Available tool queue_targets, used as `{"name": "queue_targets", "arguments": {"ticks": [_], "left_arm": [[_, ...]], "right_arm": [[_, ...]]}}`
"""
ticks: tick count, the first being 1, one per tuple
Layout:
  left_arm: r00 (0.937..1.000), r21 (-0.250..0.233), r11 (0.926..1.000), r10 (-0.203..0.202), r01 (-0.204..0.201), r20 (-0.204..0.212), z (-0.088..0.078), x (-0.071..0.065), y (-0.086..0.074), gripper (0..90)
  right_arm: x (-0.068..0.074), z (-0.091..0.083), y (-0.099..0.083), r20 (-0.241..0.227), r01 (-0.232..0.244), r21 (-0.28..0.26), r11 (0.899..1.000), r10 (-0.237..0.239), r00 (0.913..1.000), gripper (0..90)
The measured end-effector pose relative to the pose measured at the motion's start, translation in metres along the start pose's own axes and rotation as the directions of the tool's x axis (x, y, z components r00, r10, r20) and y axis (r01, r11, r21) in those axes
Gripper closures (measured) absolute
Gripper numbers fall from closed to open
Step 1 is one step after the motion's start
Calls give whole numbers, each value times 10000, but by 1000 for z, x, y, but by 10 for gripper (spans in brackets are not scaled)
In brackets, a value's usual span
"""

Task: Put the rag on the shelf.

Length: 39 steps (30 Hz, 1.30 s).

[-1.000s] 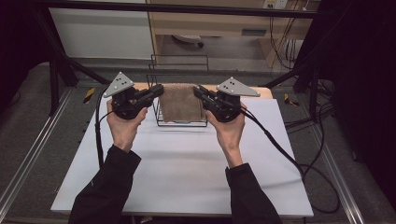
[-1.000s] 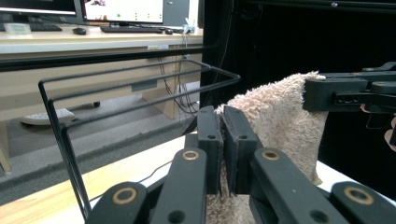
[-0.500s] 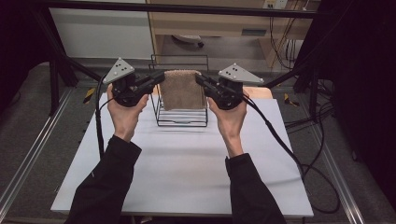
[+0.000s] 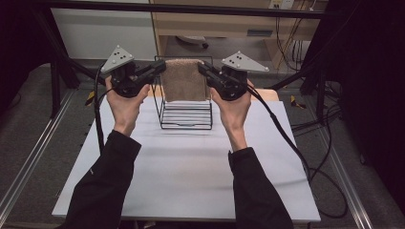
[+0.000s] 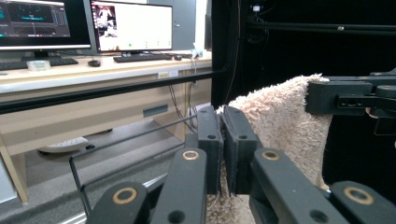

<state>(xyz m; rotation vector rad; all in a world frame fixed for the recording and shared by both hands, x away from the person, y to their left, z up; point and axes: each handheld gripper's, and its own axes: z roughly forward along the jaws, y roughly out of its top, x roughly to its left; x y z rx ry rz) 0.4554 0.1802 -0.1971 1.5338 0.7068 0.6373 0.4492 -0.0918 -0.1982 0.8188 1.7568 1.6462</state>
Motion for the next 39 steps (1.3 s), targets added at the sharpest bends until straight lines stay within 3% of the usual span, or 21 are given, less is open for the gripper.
{"name": "queue_targets", "arguments": {"ticks": [23, 34, 39], "left_arm": [[9992, -301, 9995, 29, -41, -410, 15, 19, 31, 860], [9974, -229, 9991, 348, -363, -628, 29, 24, 42, 861], [9964, -290, 9984, 468, -490, -710, 36, 27, 44, 860]], "right_arm": [[-10, 24, 31, 95, 65, -456, 9989, -61, 9999, 843], [-22, 35, 33, 198, -58, -662, 9978, 71, 9998, 843], [-27, 41, 36, 363, 142, -663, 9977, -118, 9993, 843]]}}
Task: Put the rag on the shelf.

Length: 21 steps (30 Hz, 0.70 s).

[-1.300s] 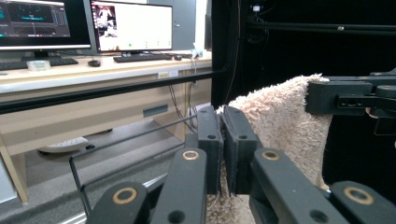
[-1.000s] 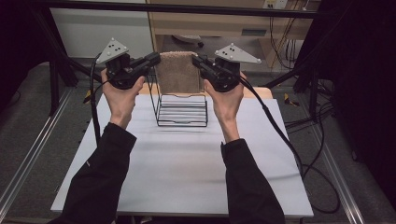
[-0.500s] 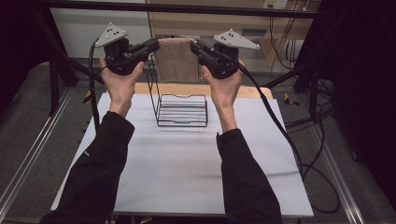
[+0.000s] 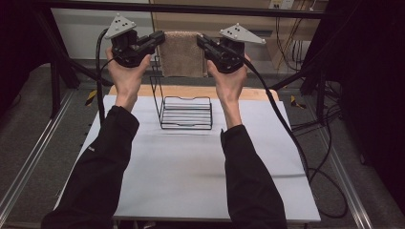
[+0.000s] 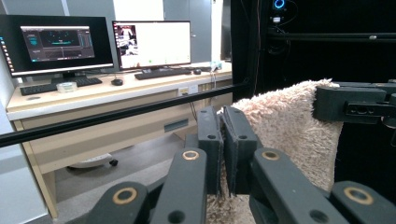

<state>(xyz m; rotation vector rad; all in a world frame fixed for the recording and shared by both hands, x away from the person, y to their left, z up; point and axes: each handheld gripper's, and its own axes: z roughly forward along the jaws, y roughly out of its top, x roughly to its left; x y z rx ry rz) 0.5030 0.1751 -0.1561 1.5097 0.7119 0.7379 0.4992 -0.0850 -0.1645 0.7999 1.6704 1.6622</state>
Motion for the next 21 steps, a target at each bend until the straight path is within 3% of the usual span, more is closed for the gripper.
{"name": "queue_targets", "arguments": {"ticks": [16, 21], "left_arm": [[9997, 77, 9997, -232, 232, -84, 16, 21, -15, 860], [9998, 166, 9999, 22, -19, -177, 21, 23, -17, 860]], "right_arm": [[-7, 25, -8, 52, 127, 285, 9995, -129, 9999, 843], [-10, 30, -10, 87, 140, 391, 9991, -143, 9999, 843]]}}
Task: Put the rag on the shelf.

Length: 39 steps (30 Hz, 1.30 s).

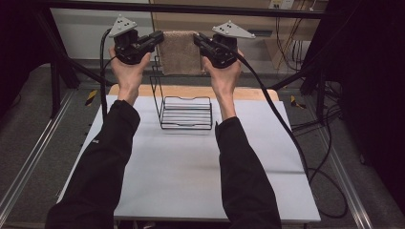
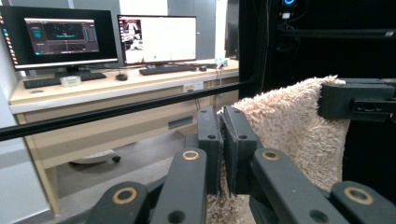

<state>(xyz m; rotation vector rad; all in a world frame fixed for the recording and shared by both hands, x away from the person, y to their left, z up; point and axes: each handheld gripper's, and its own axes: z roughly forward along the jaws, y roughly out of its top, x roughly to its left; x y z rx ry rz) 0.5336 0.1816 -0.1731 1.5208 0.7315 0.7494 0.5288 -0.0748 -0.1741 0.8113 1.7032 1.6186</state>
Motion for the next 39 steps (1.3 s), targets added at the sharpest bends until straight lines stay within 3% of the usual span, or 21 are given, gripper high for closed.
{"name": "queue_targets", "arguments": {"ticks": [8, 19, 26, 39], "left_arm": [[9998, 287, 9995, 124, -128, 122, 3, 0, -7, 860], [9983, 579, 9977, 327, -355, 481, -5, -9, -24, 860], [9976, 742, 9966, 309, -355, 620, -8, -12, -36, 860], [9954, 707, 9972, 157, -225, 948, -21, -18, -49, 859]], "right_arm": [[-5, 2, -10, -15, 18, 222, 9998, -17, 10000, 843], [-5, -7, -31, -310, -79, 541, 9985, 96, 9995, 841], [-4, -9, -42, -348, -53, 827, 9966, 82, 9994, 840], [4, -19, -51, -477, 72, 880, 9961, -30, 9989, 835]]}}
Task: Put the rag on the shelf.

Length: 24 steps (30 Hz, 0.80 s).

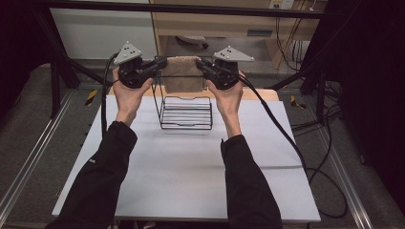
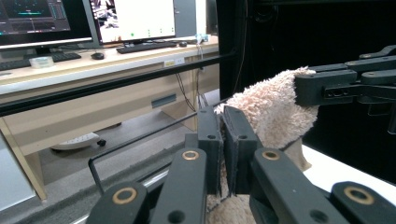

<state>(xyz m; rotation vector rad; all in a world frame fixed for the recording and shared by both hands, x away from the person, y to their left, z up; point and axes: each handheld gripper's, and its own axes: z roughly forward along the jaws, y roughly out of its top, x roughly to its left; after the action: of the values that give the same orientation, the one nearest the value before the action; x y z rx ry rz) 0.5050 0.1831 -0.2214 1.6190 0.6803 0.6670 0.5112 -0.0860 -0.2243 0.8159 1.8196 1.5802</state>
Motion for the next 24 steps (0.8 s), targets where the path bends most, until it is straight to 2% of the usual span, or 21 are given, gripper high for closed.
{"name": "queue_targets", "arguments": {"ticks": [11, 18, 24], "left_arm": [[9994, 169, 9999, -37, 31, 356, -10, -8, -12, 852], [9994, 510, 9987, 10, -27, 334, -11, -12, -19, 843], [9993, 726, 9973, -138, 113, 336, -13, -13, -22, 829]], "right_arm": [[4, -9, -10, -227, 185, 160, 9997, -181, 9996, 825], [8, -14, -16, -362, 420, 520, 9978, -402, 9985, 820], [11, -17, -18, -483, 720, 765, 9945, -684, 9965, 818]]}}
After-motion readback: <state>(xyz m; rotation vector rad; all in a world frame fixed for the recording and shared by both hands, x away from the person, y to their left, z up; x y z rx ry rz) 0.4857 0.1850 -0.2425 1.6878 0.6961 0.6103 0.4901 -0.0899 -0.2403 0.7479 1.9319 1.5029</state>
